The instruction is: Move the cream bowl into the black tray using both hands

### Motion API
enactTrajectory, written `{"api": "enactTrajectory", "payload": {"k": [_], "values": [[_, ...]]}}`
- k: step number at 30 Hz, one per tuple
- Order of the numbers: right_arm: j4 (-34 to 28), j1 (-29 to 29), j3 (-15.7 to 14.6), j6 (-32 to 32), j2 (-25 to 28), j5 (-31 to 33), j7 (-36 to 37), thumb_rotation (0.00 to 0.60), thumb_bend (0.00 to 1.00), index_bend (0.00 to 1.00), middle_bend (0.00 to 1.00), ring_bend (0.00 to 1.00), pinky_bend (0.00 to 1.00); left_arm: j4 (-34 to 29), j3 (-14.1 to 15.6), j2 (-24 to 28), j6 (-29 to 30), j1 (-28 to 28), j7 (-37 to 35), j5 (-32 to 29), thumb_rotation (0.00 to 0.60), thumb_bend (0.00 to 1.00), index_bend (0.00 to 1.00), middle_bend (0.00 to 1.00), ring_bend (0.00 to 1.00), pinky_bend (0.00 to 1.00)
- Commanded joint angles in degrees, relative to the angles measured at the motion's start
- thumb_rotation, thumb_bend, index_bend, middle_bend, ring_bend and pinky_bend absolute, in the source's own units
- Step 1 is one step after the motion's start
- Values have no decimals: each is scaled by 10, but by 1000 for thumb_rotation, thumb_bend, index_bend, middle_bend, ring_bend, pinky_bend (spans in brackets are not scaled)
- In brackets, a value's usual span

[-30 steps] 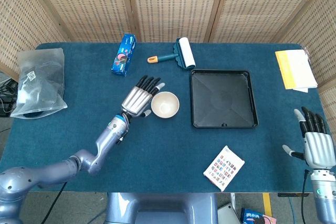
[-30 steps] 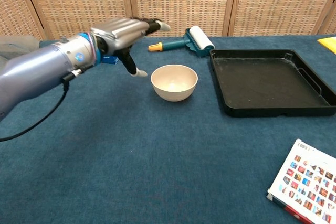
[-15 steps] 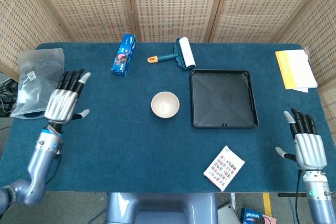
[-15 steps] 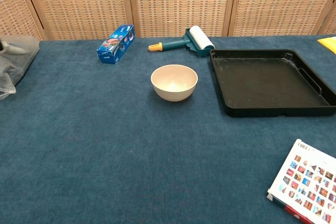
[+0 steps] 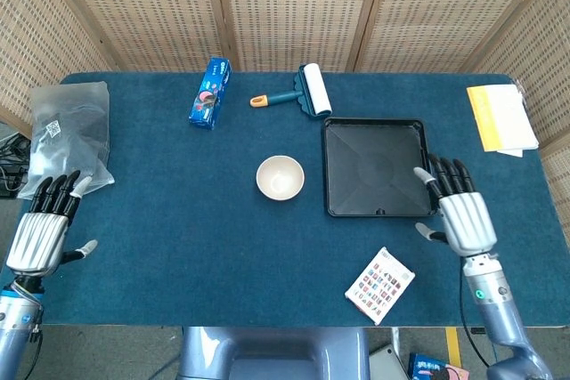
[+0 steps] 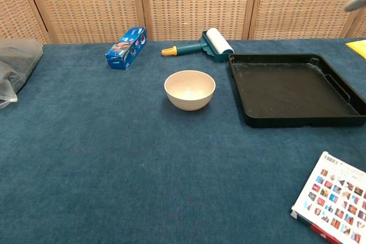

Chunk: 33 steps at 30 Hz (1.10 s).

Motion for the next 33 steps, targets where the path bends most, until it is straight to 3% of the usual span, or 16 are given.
{"api": "enactTrajectory", "payload": {"k": [1,7,15,25,33], "values": [[-39,69,30,-77,-35,26,-69,600,178,213,0,0,19,12,4,0,5,8,-17,12,600,138,0,0,0,0],[-19,138,58,-151,-102,98,-120,600,211,262,16,0,39,32,-1,0,-1,13,-46,10,600,139,0,0,0,0],[69,217,80,-212,-196,171,-155,600,249,338,45,0,48,61,-10,-1,-28,13,-90,-1,600,139,0,0,0,0],[156,271,81,-238,-273,196,-142,600,266,433,91,0,65,75,-17,-1,-51,11,-114,-1,600,139,0,0,0,0],[228,302,81,-266,-312,210,-112,600,266,441,97,0,65,79,-21,0,-60,12,-120,1,600,139,0,0,0,0]]}}
